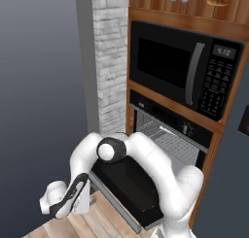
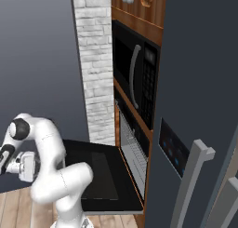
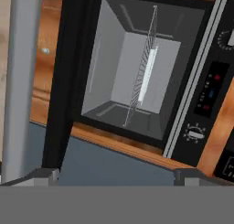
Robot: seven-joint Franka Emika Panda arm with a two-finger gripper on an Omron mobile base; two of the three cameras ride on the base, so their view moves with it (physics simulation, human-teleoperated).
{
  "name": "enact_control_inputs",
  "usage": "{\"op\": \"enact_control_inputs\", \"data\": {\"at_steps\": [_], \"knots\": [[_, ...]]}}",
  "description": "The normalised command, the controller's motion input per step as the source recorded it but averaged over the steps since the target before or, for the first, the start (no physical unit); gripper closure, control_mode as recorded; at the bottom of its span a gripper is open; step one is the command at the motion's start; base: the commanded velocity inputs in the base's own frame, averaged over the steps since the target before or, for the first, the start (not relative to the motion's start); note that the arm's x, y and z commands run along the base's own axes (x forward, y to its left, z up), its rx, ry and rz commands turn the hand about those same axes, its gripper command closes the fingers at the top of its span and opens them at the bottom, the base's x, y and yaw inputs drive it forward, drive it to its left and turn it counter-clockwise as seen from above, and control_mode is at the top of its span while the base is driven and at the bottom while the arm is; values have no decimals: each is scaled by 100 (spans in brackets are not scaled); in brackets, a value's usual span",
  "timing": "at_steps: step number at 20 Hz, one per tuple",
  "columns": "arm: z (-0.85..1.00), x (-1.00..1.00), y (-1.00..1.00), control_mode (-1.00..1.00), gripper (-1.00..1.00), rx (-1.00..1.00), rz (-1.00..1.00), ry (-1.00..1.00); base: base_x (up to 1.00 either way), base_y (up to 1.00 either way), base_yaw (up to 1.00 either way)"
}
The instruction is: Take the baked cake out of the oven and place it on the plate for cooling. Then close the oven door.
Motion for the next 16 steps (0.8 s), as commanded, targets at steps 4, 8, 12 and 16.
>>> {"op": "enact_control_inputs", "data": {"at_steps": [4,8,12,16], "knots": [[-67,4,33,-100,-100,-34,-16,-12,0,0,0],[-64,26,2,-100,-100,-35,-19,-19,0,0,0],[-54,23,-6,-100,-100,-30,-19,-25,0,0,0],[-43,14,-2,-100,-100,-17,-7,-11,0,0,0]]}}
